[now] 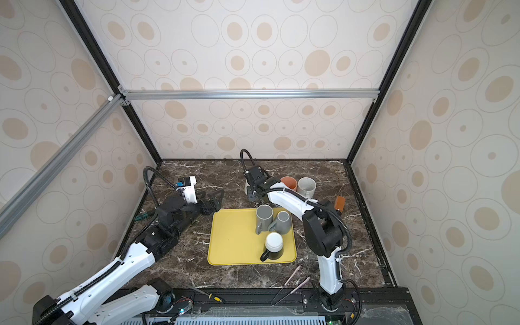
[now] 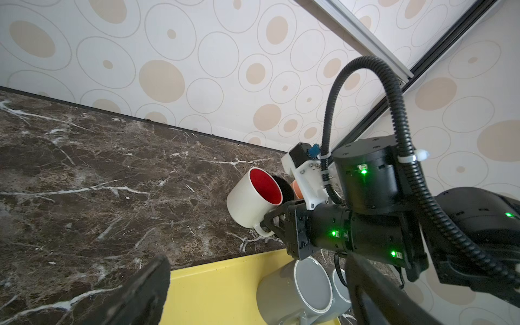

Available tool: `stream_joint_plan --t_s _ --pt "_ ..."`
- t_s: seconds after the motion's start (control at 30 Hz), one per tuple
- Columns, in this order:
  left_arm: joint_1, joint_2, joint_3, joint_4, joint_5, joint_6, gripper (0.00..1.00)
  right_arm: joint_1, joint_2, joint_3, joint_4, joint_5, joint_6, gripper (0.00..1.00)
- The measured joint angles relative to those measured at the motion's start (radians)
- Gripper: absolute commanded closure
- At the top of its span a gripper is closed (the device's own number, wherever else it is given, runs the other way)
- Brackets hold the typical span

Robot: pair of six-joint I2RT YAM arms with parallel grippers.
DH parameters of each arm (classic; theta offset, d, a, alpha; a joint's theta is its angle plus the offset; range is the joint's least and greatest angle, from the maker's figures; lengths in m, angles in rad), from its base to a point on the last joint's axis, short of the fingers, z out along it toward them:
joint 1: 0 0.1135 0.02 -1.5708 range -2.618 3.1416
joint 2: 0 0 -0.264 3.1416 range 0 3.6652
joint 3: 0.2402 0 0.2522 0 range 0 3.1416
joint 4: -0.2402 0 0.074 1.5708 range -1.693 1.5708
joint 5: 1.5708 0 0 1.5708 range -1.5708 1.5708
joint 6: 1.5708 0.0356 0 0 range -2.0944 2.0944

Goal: Turn the mug right side up
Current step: 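Lower the white mug upright beside the black mug with the right gripper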

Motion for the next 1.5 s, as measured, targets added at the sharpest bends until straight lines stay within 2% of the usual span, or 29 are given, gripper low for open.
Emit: stream_joint_plan --t_s 0.4,0.77,1.27,1.4,1.5 --pt "0.001 -0.004 -0.024 -0.001 -0.003 0.000 0.03 0.006 0.117 0.089 -0.039 0.055 -0.010 1.00" --pt "0.001 -0.024 -0.034 -0.001 -0.019 0.000 0.03 0.006 0.142 0.114 -0.060 0.084 -0.010 1.00" --pt "0.002 -0.067 -0.068 -0.007 -0.038 0.000 0.02 0.027 0.237 0.230 -0.154 0.146 0.029 1.00" --pt "0.002 -0.075 -0.071 -0.008 -0.039 0.000 0.02 0.037 0.238 0.236 -0.173 0.149 0.044 0.89" --pt "0.002 -0.075 -0.073 -0.009 -0.039 0.000 0.02 0.042 0.238 0.236 -0.176 0.149 0.054 0.85"
